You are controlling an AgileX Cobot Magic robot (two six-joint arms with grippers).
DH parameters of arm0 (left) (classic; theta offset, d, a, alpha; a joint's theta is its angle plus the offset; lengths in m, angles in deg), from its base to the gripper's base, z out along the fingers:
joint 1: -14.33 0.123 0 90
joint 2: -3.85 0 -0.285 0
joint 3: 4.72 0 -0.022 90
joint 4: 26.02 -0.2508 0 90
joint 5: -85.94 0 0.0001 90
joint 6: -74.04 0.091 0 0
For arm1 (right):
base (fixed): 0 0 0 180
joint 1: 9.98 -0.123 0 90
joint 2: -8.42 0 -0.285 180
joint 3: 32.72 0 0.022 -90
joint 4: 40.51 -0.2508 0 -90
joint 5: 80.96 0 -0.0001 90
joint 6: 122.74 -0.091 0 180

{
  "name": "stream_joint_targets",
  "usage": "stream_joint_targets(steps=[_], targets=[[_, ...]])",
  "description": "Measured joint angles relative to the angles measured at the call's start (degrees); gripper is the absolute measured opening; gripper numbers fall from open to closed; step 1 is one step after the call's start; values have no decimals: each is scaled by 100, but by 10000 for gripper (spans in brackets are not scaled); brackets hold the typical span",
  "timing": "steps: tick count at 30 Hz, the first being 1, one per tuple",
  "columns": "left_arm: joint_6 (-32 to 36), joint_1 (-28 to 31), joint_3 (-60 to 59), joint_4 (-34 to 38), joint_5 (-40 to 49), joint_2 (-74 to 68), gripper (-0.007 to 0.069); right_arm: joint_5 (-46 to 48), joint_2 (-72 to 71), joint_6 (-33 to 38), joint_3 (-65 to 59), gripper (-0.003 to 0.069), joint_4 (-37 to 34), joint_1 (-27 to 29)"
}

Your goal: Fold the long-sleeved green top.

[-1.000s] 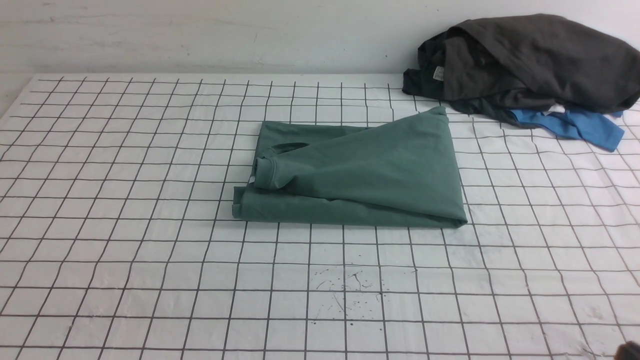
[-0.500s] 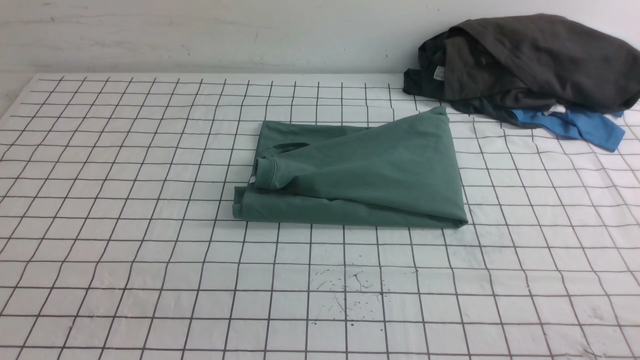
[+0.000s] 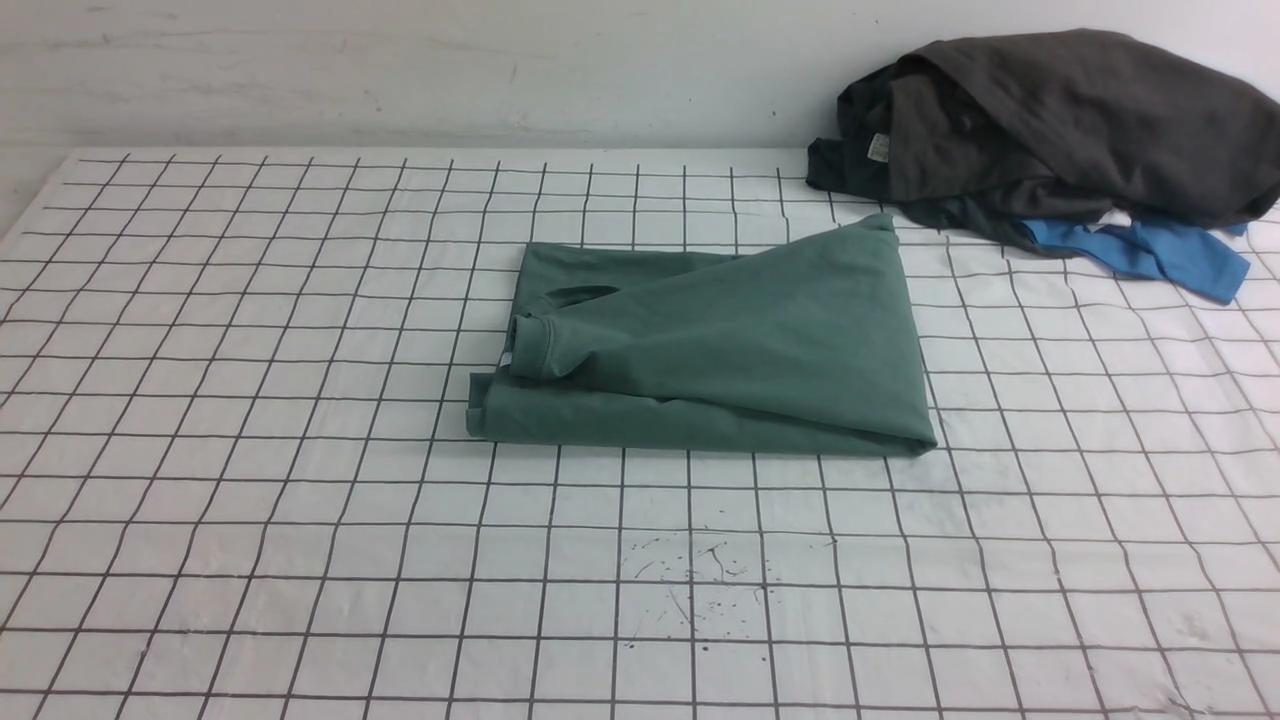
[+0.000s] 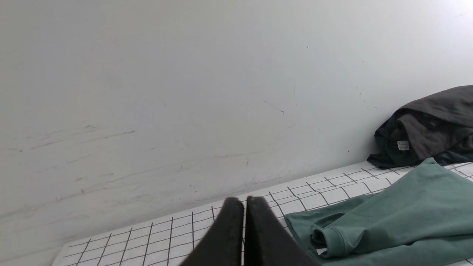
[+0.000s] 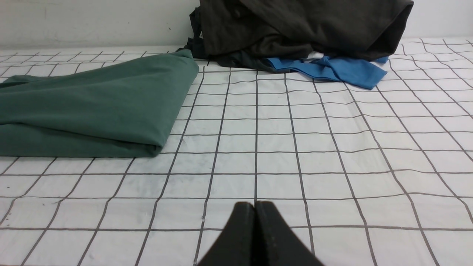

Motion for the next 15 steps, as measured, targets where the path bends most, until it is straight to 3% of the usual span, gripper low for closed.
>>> stream_joint_targets(steps=[6, 8, 15], targets=[[0, 423, -681, 4, -124, 164, -7, 6, 0, 0, 0, -14, 0, 0], [-23, 804, -1117, 14, -75, 164, -7, 6, 0, 0, 0, -14, 0, 0], [-696, 1051, -1231, 128, 1557, 164, -7, 11, -3, -76, 0, -14, 0, 0]])
